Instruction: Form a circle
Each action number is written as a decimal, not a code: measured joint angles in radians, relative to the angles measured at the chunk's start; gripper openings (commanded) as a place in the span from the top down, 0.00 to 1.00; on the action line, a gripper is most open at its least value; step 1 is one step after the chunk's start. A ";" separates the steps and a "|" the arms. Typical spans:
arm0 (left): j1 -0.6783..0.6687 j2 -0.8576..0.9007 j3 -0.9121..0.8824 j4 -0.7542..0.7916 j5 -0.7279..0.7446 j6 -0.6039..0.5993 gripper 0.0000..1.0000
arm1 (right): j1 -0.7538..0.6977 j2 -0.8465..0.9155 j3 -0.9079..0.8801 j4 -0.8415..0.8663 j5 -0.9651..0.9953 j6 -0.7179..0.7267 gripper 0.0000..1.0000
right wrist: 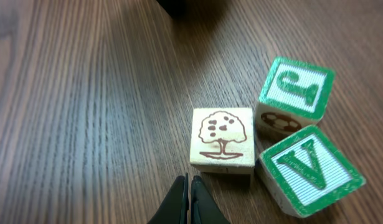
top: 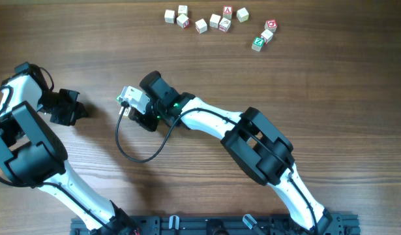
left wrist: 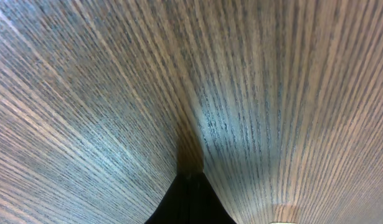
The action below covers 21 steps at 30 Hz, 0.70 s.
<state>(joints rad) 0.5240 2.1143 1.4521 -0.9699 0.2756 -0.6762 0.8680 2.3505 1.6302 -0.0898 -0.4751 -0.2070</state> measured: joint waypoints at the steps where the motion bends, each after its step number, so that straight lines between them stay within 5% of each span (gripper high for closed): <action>1: 0.000 0.000 0.000 0.000 0.000 0.000 0.96 | 0.000 0.003 0.000 0.000 0.002 0.000 0.96; 21: 0.000 0.000 0.000 0.000 0.000 0.000 0.96 | 0.000 0.005 0.000 0.043 0.054 0.023 0.95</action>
<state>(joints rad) 0.5240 2.1139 1.4521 -0.9695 0.2756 -0.6762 0.8680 2.3554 1.6299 -0.0467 -0.4210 -0.1841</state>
